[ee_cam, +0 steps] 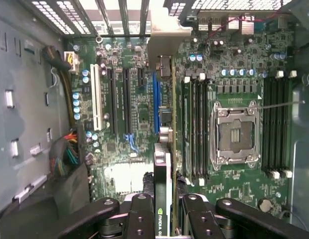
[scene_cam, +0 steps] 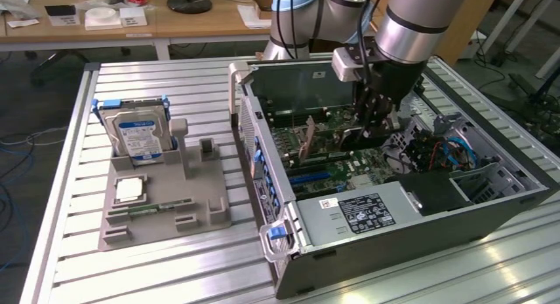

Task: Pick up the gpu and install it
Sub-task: 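Insert the gpu into the slot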

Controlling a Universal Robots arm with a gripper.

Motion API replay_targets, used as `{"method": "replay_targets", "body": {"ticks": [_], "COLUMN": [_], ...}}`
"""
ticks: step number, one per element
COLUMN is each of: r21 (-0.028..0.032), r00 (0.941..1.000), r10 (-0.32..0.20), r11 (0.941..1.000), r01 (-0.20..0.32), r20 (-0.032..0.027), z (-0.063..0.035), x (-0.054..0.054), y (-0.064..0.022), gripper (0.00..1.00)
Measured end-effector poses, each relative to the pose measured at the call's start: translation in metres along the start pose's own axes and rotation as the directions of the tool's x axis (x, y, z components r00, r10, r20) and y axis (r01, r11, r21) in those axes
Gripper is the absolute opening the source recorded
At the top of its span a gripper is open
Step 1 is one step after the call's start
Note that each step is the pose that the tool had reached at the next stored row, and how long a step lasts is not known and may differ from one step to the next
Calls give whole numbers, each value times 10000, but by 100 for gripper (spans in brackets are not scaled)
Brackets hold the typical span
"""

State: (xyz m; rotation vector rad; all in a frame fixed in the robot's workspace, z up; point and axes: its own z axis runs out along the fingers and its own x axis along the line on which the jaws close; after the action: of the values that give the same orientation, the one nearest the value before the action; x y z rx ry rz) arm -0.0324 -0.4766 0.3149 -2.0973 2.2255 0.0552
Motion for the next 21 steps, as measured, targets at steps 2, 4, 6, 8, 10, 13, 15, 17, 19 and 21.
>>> {"method": "replay_targets", "body": {"ticks": [2,4,6,8,10,13,15,17,19,21], "r21": [0,0,0,0,0,0,0,0,0,0], "r00": [10000,10000,10000,10000,10000,10000,10000,10000,10000,10000], "r10": [1,0,0,-1,1,0,0,0,0,0], "r11": [10000,10000,10000,10000,10000,10000,10000,10000,10000,10000], "r01": [-1,0,0,1,-1,0,0,0,0,0], "r20": [-1,0,0,0,-1,0,2,0,1,1], "z": [19,32,54,80,93,97,116,131,146,168], "x": [3,6,10,14,17,17,21,24,26,30], "y": [32,56,83,116,142,154,188,216,235,261], "gripper": [27,27,27,27,27,27,27,27,27,27]}}
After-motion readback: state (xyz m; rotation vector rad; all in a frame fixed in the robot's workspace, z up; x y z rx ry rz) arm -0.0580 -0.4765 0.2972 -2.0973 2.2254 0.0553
